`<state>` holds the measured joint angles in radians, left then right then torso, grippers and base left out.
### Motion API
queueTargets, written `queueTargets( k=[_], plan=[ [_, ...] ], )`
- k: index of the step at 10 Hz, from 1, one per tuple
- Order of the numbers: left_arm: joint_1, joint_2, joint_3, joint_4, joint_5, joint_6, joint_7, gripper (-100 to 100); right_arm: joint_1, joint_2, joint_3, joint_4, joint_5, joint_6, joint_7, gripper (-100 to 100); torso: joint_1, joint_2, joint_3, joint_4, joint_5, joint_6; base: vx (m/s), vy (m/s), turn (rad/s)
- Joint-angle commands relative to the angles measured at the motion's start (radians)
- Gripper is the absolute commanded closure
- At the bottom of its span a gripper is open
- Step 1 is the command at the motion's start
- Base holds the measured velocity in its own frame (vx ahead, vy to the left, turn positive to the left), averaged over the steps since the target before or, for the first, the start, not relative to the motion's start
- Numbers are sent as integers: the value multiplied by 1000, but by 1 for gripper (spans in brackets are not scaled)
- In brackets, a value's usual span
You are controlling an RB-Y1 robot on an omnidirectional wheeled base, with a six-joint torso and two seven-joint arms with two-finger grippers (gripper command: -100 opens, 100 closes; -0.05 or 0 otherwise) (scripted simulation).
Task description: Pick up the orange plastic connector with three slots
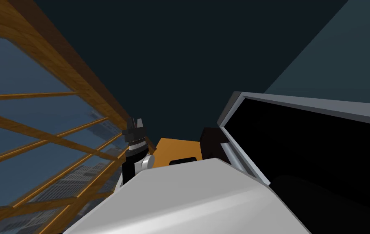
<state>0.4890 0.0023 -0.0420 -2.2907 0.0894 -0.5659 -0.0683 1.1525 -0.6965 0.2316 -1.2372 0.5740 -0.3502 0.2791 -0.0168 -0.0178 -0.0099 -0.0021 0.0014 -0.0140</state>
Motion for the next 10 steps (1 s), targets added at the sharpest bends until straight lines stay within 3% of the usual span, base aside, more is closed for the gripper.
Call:
queueTargets(
  k=[1,2,3,5,6,7,10],
  plan=[
    [0,0,0,0,0,0,0,0,0,0,0,0,0,0,0,-100,0,0,0,0,0,0,25,-2,51],
    [0,0,0,0,0,0,0,0,-1,-2,-1,0,1,-1,1,0,-1,0,0,0,-1,1,0,0,0],
    [0,0,0,0,0,0,0,0,-36,16,1,25,-2,7,5,-100,-1,1,0,0,-1,1,-43,19,24],
    [0,0,0,0,0,0,0,0,-80,38,4,57,-5,16,11,-100,0,6,3,1,0,1,-98,36,21],
    [0,0,0,0,0,0,0,0,-64,31,2,48,-4,10,9,-100,1,8,4,2,0,1,-49,25,-1],
    [0,0,0,0,0,0,0,0,-66,32,2,50,-5,10,10,100,0,5,3,1,0,1,-8,4,-3],
    [0,0,0,0,0,0,0,0,-64,29,0,53,-3,17,14,100,-4,3,2,2,-4,2,-2,-1,2]
  ],
)
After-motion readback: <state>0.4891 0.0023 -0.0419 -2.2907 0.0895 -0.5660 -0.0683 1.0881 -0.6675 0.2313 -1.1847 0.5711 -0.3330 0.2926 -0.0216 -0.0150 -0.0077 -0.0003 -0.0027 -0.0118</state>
